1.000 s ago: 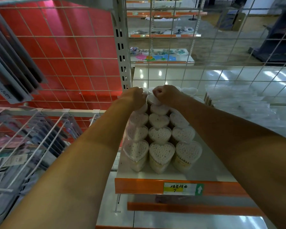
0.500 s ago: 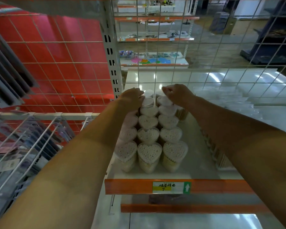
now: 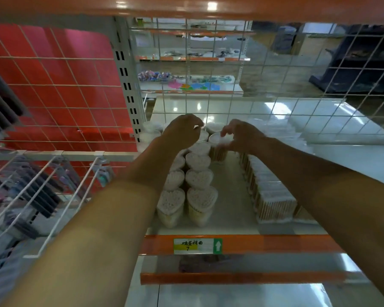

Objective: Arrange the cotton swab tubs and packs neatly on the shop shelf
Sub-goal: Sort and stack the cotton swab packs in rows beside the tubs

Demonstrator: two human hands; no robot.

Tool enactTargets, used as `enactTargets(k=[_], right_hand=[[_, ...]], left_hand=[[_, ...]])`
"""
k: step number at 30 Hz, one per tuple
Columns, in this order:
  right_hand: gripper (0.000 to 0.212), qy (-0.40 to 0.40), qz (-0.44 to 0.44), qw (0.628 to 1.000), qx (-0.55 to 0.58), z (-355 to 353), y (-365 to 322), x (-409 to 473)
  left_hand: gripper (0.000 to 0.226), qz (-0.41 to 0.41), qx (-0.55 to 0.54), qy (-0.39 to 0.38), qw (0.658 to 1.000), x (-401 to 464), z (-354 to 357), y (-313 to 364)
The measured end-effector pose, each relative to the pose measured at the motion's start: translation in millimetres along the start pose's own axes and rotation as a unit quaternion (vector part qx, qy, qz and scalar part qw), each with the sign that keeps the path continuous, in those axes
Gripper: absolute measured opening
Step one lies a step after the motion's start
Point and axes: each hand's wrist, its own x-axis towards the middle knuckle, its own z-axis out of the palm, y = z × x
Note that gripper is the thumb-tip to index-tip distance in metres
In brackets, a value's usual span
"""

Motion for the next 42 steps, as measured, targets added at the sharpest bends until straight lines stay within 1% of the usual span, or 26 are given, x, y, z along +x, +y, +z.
enactTargets(k=[1,3,6,8,12,15,19,22,24,27,28,30,31,33,34,37,39,42], right_hand=[[0.048,-0.009,0.004,1.0,-0.001,3,2,-1],[0.045,0.001,0.005,1.0,0.011,10,4,-3],[0.029,0.064,0.011,0.996,0.053,21,3,-4],[0.022,0.102,0.026,0.991,0.077,26,2,-5],[0.025,0.131,0.029,0.987,0.093,27,0,-12],[0.026,0.143,0.011,0.984,0.103,17,1,-17],[0.031,0.183,0.008,0.975,0.127,-6,-5,-25],[0.029,0.207,0.015,0.967,0.149,-32,-10,-36],[0.033,0.21,0.011,0.966,0.15,-53,-14,-48],[0.037,0.218,0.002,0.965,0.147,-80,-17,-69],[0.037,0.218,-0.001,0.964,0.15,-86,-16,-74],[0.036,0.21,-0.003,0.964,0.163,-94,-16,-86],[0.035,0.206,-0.003,0.963,0.172,-95,-16,-91],[0.031,0.195,-0.002,0.963,0.187,-96,-16,-99],[0.03,0.185,-0.001,0.963,0.197,-96,-16,-102],[0.024,0.152,-0.007,0.958,0.242,-92,-16,-109],[0.021,0.145,-0.012,0.956,0.253,-90,-16,-113],[0.018,0.145,-0.013,0.952,0.267,-87,-17,-115]], left_hand=[[0.029,-0.008,-0.006,0.009,1.0,-2,1,2],[0.028,-0.022,-0.011,0.015,1.0,-5,2,4],[0.028,-0.036,-0.015,0.017,0.999,-13,4,10],[0.028,-0.045,-0.021,0.02,0.999,-18,7,14],[0.028,-0.078,-0.022,0.02,0.997,-25,11,19],[0.029,-0.102,-0.051,0.042,0.993,-29,10,23],[0.035,-0.123,-0.169,0.1,0.973,-32,10,39],[0.045,-0.11,-0.235,0.12,0.958,-33,12,53],[0.052,-0.101,-0.284,0.112,0.947,-33,13,62],[0.063,-0.115,-0.405,0.085,0.903,-35,11,75],[0.068,-0.12,-0.429,0.072,0.892,-37,10,79],[0.077,-0.116,-0.456,0.042,0.882,-41,7,85],[0.078,-0.11,-0.468,0.034,0.876,-44,6,87],[0.064,-0.09,-0.494,0.027,0.864,-51,4,91],[0.055,-0.074,-0.492,0.018,0.867,-56,3,93],[0.039,-0.034,-0.44,-0.027,0.897,-67,1,98],[0.036,-0.024,-0.447,-0.039,0.893,-73,0,99],[0.038,-0.026,-0.472,-0.036,0.881,-78,0,99]])
